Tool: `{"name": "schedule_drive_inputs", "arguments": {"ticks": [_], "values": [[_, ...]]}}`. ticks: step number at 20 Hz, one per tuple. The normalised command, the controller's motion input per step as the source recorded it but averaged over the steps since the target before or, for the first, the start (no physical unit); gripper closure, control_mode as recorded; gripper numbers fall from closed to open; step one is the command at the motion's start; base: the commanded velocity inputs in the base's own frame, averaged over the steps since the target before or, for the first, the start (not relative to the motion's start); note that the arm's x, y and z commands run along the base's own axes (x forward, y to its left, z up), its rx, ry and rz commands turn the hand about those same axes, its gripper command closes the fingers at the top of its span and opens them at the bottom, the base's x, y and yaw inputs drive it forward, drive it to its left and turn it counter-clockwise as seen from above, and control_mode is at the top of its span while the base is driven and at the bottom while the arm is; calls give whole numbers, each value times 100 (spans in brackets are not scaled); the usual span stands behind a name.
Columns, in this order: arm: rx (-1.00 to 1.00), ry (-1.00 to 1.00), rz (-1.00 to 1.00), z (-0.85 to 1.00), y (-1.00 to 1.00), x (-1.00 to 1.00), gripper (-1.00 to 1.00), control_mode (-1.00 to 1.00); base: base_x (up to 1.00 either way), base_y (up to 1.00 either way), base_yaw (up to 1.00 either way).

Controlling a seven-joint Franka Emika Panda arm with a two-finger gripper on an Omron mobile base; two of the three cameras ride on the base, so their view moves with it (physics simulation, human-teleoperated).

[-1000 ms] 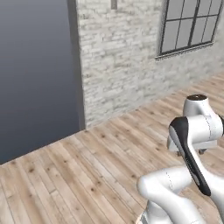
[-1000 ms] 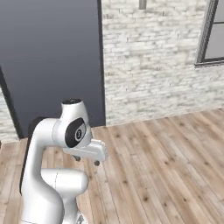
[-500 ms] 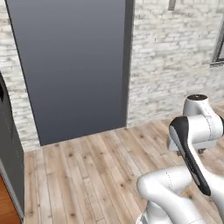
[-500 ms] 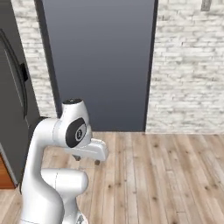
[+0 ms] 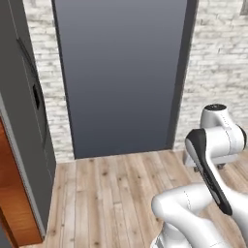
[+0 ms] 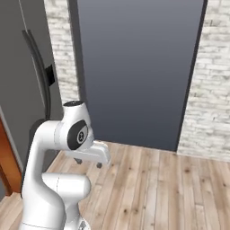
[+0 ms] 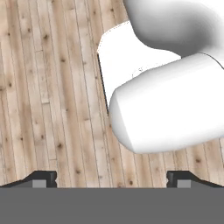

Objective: Place one of the steaks on the plate and the other in the bowl. Then place the bowl in the fridge.

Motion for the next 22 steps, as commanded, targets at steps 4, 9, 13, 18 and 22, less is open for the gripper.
{"name": "schedule_drive_inputs", "arguments": {"ticks": [4, 9, 13, 18, 22], "values": [[0, 0, 0, 0, 0, 0, -100, 100, 82, -70, 19], [0, 0, 0, 0, 0, 0, -100, 100, 41, -29, 39], [0, 0, 0, 0, 0, 0, -100, 100, 42, -29, 48], [0, 0, 0, 0, 0, 0, -100, 100, 19, -30, 58], [0, 0, 0, 0, 0, 0, -100, 100, 6, -34, 61]]}}
